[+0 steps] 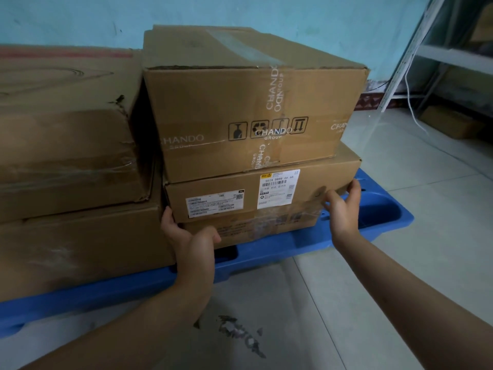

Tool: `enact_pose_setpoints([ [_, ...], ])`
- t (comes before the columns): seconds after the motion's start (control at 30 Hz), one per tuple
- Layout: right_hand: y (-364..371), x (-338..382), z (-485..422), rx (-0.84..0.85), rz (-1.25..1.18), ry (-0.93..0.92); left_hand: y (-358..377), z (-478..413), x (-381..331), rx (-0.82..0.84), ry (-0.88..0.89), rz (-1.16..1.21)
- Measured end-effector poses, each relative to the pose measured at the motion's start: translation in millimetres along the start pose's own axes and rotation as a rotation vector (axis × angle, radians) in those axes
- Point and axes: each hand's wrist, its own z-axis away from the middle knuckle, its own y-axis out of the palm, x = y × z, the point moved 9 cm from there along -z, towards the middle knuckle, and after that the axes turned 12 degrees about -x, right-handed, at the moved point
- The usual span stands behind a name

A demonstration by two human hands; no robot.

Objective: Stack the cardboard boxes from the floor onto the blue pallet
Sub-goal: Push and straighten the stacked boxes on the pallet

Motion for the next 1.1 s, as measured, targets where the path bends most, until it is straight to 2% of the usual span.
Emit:
enact_pose_setpoints([
  [0.13,-3,-4,-3,0.021,0.015,0.037,-5,5,19,-0.02,-0.171,-0.043],
  [0.2,-7,-2,-6,-0.037,-0.02,0.081,-6,14,23,-0.016,-0.203,-0.078],
  [0.27,-15,11,-9,-0.148,-0.056,0.075,-5,21,7,-0.009,-0.114,-0.043],
  [0.33,-16,34,-9,-0.214,-0.067,0.003,-5,22,-26,-0.02,0.053,0.008],
  [0.43,0,69,-3,-0.153,0.006,-0.152,-5,14,-70,-0.002,0.232,0.089],
  [0.57,27,82,2,-0.04,-0.014,-0.101,-1,0,-93,0.032,0.251,0.102],
  [0.73,34,93,13,0.008,-0.044,-0.19,8,4,-93,0.121,0.278,0.068],
  [0.87,35,93,21,0.006,-0.09,-0.213,7,3,-91,0.135,0.309,0.023],
  [0.93,34,91,30,-0.069,-0.101,-0.222,2,0,-89,0.135,0.313,0.01],
  [0.97,30,93,38,-0.16,-0.099,-0.258,-2,-2,-88,0.132,0.31,0.017],
  [1.03,26,111,64,-0.341,-0.114,-0.452,-10,-5,-88,0.131,0.29,0.042],
  [1.1,51,132,106,-0.344,-0.188,-0.649,-21,-11,-95,0.103,0.282,0.045],
])
